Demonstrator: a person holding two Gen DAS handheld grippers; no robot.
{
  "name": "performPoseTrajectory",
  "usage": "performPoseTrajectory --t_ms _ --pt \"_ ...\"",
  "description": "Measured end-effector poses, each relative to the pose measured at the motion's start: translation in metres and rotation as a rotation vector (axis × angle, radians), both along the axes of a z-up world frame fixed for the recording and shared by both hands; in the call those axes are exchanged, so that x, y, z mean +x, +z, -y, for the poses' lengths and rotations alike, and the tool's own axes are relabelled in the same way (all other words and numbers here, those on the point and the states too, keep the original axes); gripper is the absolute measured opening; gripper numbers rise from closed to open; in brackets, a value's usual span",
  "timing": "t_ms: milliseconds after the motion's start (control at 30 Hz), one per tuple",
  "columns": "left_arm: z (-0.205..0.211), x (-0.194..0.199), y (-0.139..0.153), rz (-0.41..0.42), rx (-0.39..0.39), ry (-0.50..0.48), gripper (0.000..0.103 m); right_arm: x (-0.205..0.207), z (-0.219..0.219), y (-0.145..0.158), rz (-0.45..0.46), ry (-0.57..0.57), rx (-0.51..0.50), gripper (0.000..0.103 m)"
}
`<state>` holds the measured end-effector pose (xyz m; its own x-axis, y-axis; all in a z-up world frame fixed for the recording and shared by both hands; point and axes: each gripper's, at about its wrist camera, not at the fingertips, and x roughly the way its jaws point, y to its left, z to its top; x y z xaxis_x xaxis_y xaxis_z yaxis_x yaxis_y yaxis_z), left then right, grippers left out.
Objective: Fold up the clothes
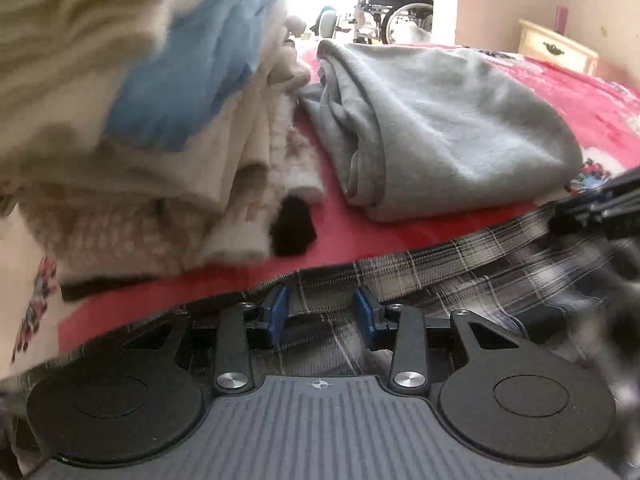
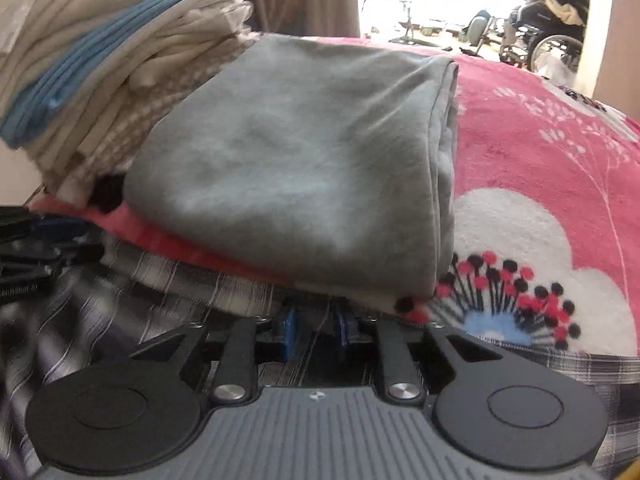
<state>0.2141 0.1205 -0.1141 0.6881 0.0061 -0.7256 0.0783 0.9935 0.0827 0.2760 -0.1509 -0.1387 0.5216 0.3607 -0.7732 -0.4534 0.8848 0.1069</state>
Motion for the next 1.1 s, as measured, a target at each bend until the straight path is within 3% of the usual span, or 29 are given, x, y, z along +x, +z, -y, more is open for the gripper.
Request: performPoseTrajectory --t_ms 233,300,467,600,767,833,967,1033,1100 --pt "0.006 0.007 0.003 0.029 0.095 -0.016 0.04 -0.003 0.0 0.013 0.087 -0.082 -0.053 0.02" --pt "0.004 0.006 0.012 0.024 0.111 0.005 0.04 -0.012 0.018 0.026 0.09 -0.114 -0.009 0.021" --pt "-0.013 -0.029 0.049 0.019 0.031 0.021 0.04 -0.07 0.061 0.081 0.004 0.046 0.132 0.024" --pt "0.003 -0.078 0.064 -0.059 -0.03 -0.138 0.04 -0.124 0.077 0.086 -0.191 0.084 0.169 0.025" --pt "0.072 -0.143 0.057 -0.115 -0.075 -0.414 0.04 -0.186 0.08 0.05 -0.25 0.055 0.052 0.025" --pt "0.102 -0.163 0.047 -0.099 -0.028 -0.508 0.04 -0.207 0.085 0.036 -0.261 0.039 -0.02 0.025" --pt "0.138 -0.193 0.02 -0.103 0.18 -0.623 0.04 -0.227 0.096 0.043 -0.24 0.017 -0.018 0.025" --pt "0.137 -0.199 0.022 -0.097 0.196 -0.639 0.04 -0.224 0.096 0.054 -0.203 0.0 0.019 0.025" --pt "0.134 -0.199 0.029 -0.087 0.157 -0.64 0.04 -0.217 0.091 0.057 -0.146 -0.026 0.031 0.025"
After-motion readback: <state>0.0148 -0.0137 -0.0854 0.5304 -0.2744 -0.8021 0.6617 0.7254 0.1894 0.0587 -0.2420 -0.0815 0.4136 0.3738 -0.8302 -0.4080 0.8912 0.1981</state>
